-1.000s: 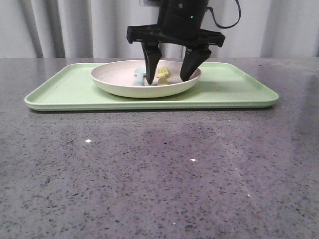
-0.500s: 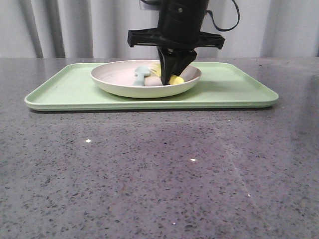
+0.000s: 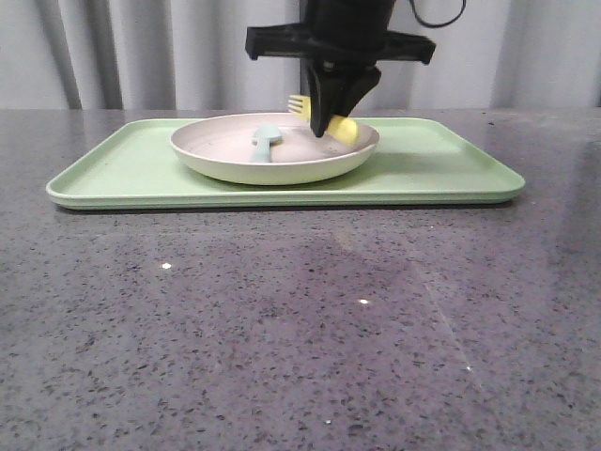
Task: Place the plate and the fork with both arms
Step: 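Close the right gripper on the fork and lift it, then move the fork beside the plate and lower it onto the tray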
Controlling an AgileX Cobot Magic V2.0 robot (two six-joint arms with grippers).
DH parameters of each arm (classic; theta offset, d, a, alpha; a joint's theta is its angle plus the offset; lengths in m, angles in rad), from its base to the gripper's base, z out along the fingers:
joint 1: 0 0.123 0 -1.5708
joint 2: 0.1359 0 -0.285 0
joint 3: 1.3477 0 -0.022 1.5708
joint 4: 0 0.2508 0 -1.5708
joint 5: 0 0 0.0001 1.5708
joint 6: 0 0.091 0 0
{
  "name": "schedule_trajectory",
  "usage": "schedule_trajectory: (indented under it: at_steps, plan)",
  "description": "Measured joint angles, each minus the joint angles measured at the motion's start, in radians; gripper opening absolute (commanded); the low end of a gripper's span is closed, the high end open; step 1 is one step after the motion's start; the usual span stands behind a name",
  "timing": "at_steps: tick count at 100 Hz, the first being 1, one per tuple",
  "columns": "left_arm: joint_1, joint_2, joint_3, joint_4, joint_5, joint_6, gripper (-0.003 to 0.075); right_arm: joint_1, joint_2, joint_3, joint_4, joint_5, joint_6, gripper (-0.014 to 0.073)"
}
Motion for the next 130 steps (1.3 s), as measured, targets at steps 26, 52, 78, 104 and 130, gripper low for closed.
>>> schedule_trajectory:
  at_steps: [26,52,78,104,130]
  plan:
    - [0.0,0.0,0.0,0.0,0.0,0.0,0.0239,-0.048,-0.096,0.0,-0.058,0.088,0.004,-0.0068]
    - [0.0,0.0,0.0,0.0,0.0,0.0,0.0239,-0.155,-0.107,0.007,-0.084,0.147,0.023,-0.0068]
    - [0.0,0.0,0.0,0.0,0.0,0.0,0.0239,-0.167,-0.067,0.008,-0.079,0.138,0.023,-0.0067]
    - [0.0,0.0,0.0,0.0,0.0,0.0,0.0239,-0.167,-0.02,0.008,-0.075,0.134,0.023,-0.0048]
    - [0.0,0.0,0.0,0.0,0.0,0.0,0.0239,-0.167,0.005,0.009,-0.052,0.131,0.023,0.022]
